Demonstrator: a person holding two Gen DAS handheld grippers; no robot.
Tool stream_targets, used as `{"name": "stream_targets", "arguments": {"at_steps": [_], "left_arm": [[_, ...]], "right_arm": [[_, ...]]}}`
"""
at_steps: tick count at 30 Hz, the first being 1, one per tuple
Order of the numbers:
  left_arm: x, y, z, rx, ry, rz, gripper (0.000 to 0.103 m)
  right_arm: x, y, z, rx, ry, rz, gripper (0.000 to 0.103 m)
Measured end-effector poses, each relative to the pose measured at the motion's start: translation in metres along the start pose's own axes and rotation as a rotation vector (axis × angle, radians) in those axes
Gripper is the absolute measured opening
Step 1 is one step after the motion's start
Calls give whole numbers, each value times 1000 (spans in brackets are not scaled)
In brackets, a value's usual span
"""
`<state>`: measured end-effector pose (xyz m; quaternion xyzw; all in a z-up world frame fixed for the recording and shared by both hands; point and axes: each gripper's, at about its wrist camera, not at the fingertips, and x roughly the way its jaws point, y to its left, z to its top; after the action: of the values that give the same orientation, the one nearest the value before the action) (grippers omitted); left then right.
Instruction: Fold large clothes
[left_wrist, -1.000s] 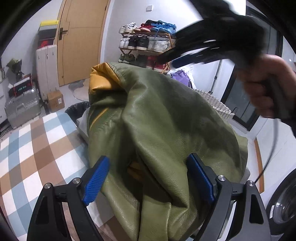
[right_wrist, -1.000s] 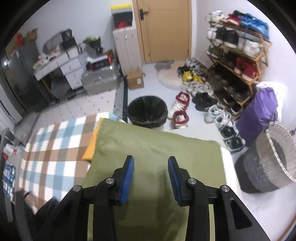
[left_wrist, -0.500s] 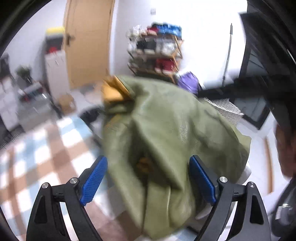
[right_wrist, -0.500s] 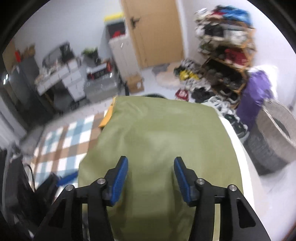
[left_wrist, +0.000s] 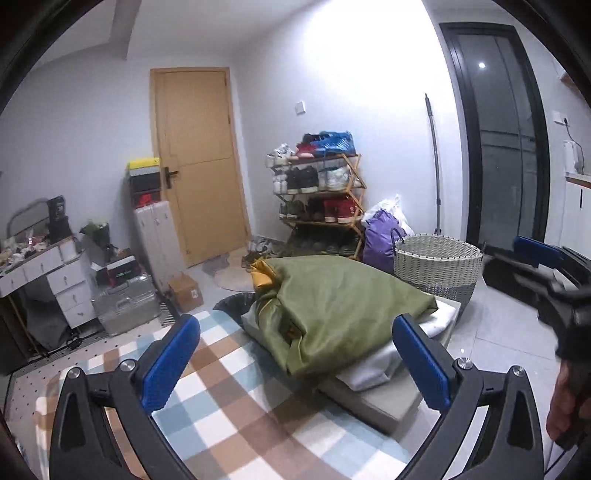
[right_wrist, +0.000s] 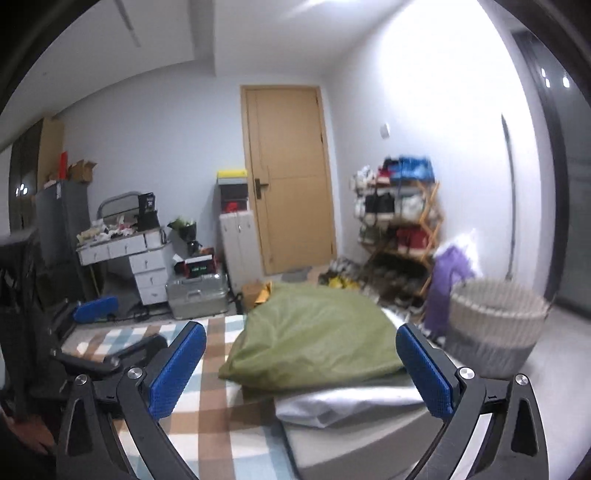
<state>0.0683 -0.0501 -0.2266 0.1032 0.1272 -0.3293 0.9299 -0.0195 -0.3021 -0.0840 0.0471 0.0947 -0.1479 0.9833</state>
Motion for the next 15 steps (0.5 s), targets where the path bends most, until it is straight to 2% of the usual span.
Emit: {"name": "stream_targets", "arguments": {"at_steps": [6,10,15], "left_arm": [[-32,-6,-6,-30,-14,-34,102],[-46,-12,-16,-9,-63,7,102],[-50,-14,-26,-42,-47,-5,102]], "right_arm": [[-54,21,-12,-55,9,-51,103],[-86,27,-28,-73,-39,-109,103],[-107,22,-47,14,-69,-124,103]]}}
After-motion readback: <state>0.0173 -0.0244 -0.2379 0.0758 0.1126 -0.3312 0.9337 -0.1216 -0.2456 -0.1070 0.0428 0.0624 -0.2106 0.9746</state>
